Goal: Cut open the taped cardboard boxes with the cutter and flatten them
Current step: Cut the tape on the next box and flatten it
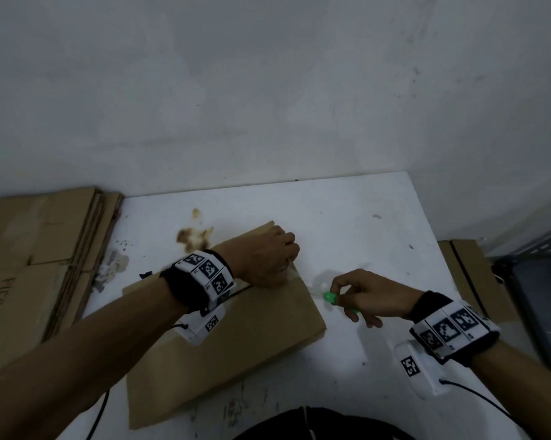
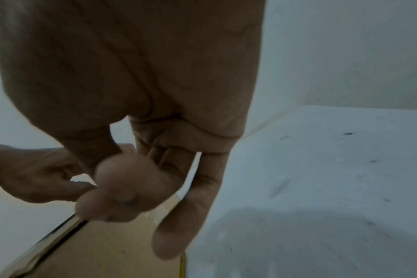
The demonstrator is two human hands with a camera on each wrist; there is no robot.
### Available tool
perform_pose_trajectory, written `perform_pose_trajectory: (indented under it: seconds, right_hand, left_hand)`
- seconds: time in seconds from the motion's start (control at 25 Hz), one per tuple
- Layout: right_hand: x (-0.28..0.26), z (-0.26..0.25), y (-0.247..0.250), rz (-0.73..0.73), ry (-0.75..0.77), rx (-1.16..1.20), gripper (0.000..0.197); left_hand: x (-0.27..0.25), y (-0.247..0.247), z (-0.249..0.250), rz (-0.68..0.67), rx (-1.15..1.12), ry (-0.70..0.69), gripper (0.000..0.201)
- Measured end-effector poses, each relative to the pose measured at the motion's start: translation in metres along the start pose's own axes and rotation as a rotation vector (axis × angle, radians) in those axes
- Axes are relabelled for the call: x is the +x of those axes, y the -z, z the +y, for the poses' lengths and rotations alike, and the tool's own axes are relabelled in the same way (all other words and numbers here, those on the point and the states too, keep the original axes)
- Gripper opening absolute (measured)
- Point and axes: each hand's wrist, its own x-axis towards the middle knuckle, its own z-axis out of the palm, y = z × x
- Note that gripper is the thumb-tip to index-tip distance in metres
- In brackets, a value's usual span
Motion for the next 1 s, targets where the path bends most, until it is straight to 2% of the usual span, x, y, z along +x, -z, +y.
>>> perform_pose_trajectory:
  seconds: [0.12,0.24,0.4,0.48,0.56,0.64,0.72,0.8,0.88,1.0]
  right_hand:
    - [0.012,-0.011,0.003,0.12,0.031,0.046,0.028]
    - [0.024,-0.02,0.0,0.11,0.04,-0.02,0.022]
    - [0.024,-0.017,-0.009,0.008,0.019,-0.143,0.021]
    - [0.02,-0.01,-0.007,0.038,-0.017,-0.049,0.022]
    - [0.016,-0.003,-0.003,0.165,-0.038,0.094,0.024]
    - [0.016,0.0,0.0,0.341,-0.02,0.206,0.027]
    - [0.014,-0.004,-0.002,0.436,0.009,0.235,0.031]
    - [0.012,-0.013,-0.011,0.407,0.021,0.278,0.031]
    - [0.014,-0.023,-0.025,0.306,-0.002,0.341,0.032]
    - [0.025,-0.031,-0.04,0.255,-0.031,0.396,0.03]
  left_hand:
    - [0.002,0.007,-0.004,-0.083,-0.026,0.026,0.056]
    - [0.004,0.009,-0.006,-0.117,-0.054,0.051,0.043]
    - [0.004,0.007,-0.01,-0.071,-0.1,0.028,0.04]
    - [0.003,0.007,-0.015,-0.047,-0.103,0.026,0.039]
    - [0.002,0.004,-0.024,-0.014,-0.095,0.056,0.033]
    - [0.001,0.004,-0.035,0.007,-0.084,0.127,0.027]
    - [0.001,0.008,-0.05,-0.054,-0.098,0.222,0.029]
    - [-0.002,0.013,-0.067,-0.105,-0.171,0.313,0.031]
    - [-0.011,0.011,-0.081,-0.086,-0.205,0.436,0.031]
    - [-0.03,-0.008,-0.098,-0.049,-0.267,0.701,0.029]
